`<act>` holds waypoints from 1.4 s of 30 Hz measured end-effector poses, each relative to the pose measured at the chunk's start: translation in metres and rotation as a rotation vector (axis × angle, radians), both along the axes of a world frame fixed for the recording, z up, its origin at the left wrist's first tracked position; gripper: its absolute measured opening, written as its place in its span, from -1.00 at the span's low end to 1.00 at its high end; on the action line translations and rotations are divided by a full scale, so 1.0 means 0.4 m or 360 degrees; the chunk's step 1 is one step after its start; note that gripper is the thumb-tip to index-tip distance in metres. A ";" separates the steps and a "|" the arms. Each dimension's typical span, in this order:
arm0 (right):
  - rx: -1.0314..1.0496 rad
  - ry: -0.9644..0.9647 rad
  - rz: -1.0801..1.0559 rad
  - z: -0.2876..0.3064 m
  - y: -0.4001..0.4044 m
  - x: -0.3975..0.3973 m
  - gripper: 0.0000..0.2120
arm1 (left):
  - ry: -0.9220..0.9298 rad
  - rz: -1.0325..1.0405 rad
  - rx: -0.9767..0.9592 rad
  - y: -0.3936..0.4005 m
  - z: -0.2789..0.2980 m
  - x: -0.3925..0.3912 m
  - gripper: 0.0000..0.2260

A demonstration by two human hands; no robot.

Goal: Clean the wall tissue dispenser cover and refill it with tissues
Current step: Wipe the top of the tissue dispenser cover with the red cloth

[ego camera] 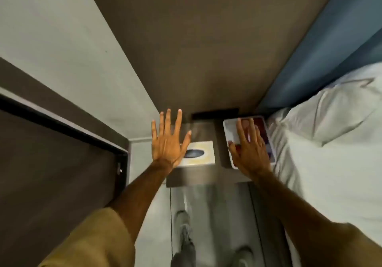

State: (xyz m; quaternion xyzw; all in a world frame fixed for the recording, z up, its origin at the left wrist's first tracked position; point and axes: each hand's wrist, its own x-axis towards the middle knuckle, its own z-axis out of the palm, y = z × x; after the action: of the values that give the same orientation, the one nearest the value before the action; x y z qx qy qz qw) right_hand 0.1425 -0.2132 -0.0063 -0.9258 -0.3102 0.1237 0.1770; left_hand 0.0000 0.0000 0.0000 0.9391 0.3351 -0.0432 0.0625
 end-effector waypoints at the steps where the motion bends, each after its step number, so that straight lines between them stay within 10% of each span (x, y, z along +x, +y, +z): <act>1: -0.0070 0.0128 -0.0047 -0.080 -0.007 -0.021 -0.29 | 0.0138 0.0005 -0.0107 0.005 -0.079 -0.014 -0.28; 9: -0.0179 0.0463 -0.0294 -0.662 -0.031 0.013 -0.34 | 0.0292 -0.0189 -0.0092 0.043 -0.727 -0.147 -0.42; 15: -0.0157 0.0426 -0.0456 -0.876 -0.022 0.122 -0.44 | 0.0196 -0.0041 -0.0062 0.108 -0.961 -0.121 -0.44; 27: -0.0429 0.0185 -0.0359 -0.945 -0.010 0.181 -0.45 | 0.0065 0.0059 -0.0070 0.102 -1.024 -0.113 -0.45; 38: 0.0368 0.0194 -0.0573 -0.765 0.079 0.066 -0.57 | 0.0181 -0.0078 -0.0067 0.144 -0.973 -0.103 -0.38; 42: 0.0206 0.0330 -0.0367 -0.787 0.158 -0.021 -0.53 | 0.0134 -0.0017 -0.0137 0.158 -0.980 -0.069 -0.40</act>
State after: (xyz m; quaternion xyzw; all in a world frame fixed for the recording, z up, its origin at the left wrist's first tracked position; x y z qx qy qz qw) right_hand 0.1341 -0.1501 -0.3212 -0.9242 -0.1892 0.1772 0.2805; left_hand -0.0277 0.0631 -0.3921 0.9347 0.3303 -0.0973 0.0886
